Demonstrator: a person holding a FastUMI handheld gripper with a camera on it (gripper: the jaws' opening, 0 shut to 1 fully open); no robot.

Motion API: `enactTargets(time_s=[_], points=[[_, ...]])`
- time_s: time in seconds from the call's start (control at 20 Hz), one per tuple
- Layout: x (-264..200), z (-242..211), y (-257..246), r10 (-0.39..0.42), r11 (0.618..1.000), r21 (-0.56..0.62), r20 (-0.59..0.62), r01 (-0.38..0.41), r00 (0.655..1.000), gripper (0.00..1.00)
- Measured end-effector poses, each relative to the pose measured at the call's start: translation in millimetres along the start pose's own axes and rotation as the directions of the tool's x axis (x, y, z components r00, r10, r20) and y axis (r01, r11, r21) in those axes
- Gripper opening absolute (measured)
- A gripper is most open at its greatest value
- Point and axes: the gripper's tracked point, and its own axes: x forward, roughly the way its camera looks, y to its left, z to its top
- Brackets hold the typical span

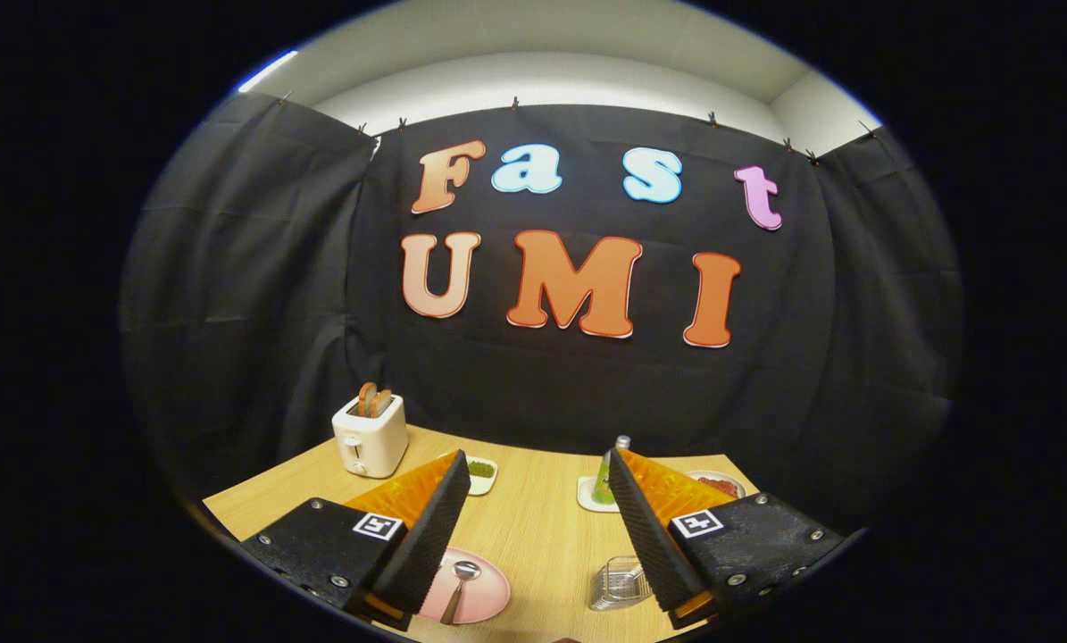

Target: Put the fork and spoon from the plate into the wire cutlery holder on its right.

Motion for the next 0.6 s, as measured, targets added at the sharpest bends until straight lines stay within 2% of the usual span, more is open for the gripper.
enactTargets(time_s=[0.3, 0.6], points=[[16, -70, 41, 0.015, 1.0, 0.008, -0.206, -0.014, 0.979, 0.86], [23, -148, 73, 0.043, 0.998, -0.021, -0.407, -0.056, 0.912, 0.77]])
